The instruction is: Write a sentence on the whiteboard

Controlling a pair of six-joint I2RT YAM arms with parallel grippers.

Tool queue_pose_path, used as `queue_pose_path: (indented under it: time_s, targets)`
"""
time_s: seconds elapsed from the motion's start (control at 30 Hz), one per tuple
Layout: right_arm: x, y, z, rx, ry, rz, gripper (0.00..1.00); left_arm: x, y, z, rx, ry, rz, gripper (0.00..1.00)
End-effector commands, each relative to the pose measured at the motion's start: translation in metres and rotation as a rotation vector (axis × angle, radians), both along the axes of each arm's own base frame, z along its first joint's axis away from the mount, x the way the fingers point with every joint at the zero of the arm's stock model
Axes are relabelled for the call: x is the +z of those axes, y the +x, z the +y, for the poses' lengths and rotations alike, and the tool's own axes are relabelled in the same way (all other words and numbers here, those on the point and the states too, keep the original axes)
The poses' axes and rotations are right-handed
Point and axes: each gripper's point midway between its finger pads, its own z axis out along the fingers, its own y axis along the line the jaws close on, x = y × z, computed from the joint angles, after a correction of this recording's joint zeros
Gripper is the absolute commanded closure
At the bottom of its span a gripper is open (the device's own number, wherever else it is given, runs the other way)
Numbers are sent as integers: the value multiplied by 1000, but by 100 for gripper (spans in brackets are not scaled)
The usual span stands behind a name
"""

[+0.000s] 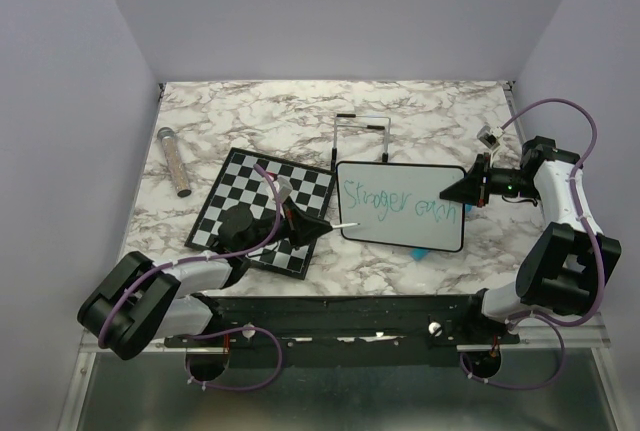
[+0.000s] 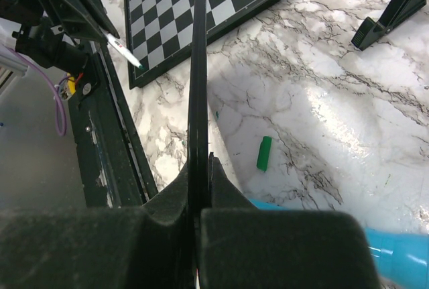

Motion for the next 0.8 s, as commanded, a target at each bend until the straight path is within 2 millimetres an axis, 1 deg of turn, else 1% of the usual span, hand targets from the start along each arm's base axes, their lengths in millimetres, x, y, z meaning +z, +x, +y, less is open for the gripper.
queue_pose_path:
  time_s: [0.0,0.3,0.47,0.6,0.63,0.67,0.73,0.77]
  targets:
    - [5,3,0,6,6,-32,100,7,-4,0,-27,-23,-40,100]
    - [7,2,1,12,12,-34,99,9,-5,-1,-32,-30,-41,100]
    - [9,1,0,15,7,-40,99,4,-5,0,-30,-24,-36,100]
    - [9,1,0,16,-1,-44,99,2,-2,0,-29,-25,-32,100]
    - [8,1,0,16,-2,-42,100,4,0,0,-26,-33,-41,100]
    - [8,1,0,16,-1,-44,100,1,0,0,-27,-33,-25,100]
    - [8,1,0,16,-1,-44,100,4,3,-1,-23,-47,-33,100]
    - [8,1,0,15,-1,-45,99,1,4,-2,-24,-45,-17,100]
